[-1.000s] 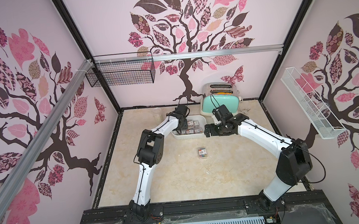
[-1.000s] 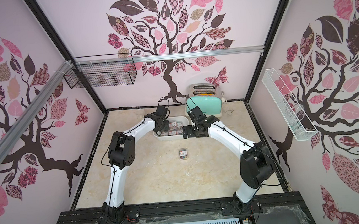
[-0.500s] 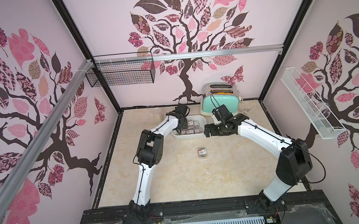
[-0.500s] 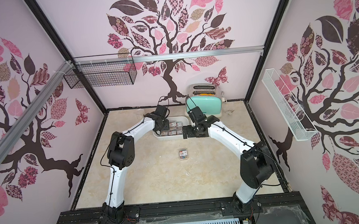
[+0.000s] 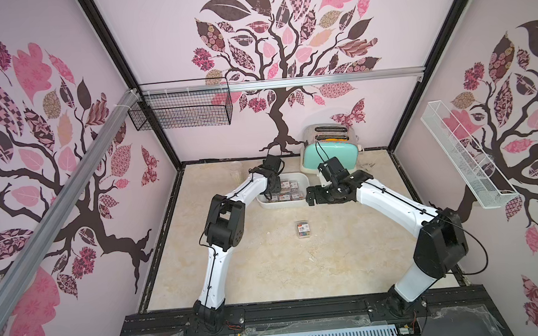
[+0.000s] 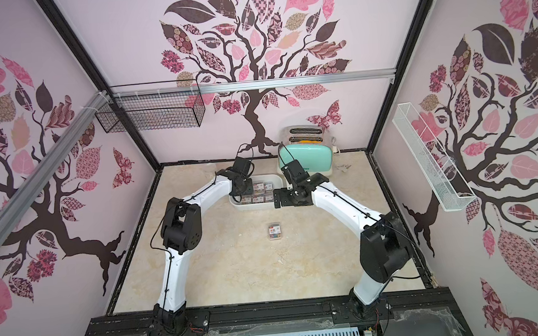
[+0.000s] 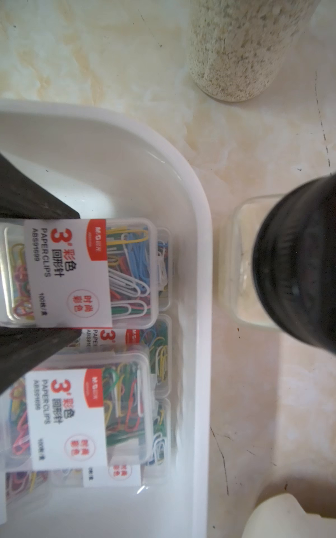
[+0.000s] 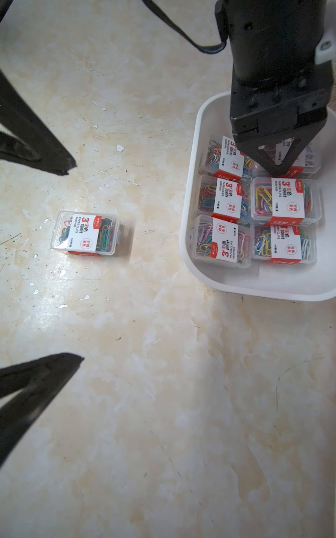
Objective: Take the paper clips out of the storage box
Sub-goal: Pick up the boxed paper clips from the storage box.
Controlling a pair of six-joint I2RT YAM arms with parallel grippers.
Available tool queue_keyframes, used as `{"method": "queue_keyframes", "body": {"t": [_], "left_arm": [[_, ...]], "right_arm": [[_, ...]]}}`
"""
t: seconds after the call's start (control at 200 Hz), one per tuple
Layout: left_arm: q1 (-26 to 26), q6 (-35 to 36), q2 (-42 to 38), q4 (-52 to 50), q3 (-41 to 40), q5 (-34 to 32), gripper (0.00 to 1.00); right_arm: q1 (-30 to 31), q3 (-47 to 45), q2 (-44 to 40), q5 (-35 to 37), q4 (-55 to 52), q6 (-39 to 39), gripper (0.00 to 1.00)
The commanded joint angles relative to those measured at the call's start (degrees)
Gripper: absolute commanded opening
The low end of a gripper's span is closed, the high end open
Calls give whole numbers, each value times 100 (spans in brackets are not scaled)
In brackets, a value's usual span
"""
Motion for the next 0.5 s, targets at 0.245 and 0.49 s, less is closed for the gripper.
{"method": "queue_keyframes", "body": {"t": [0.245,0.49], "left_arm": [[-25,23,-2,-74,153,-34,64],[-23,20,165,-154,358,27,60]], "right_arm": [[-32,84,-127,-29,20,-1,99],[-30,85,-111,-54,41,4,99]]}}
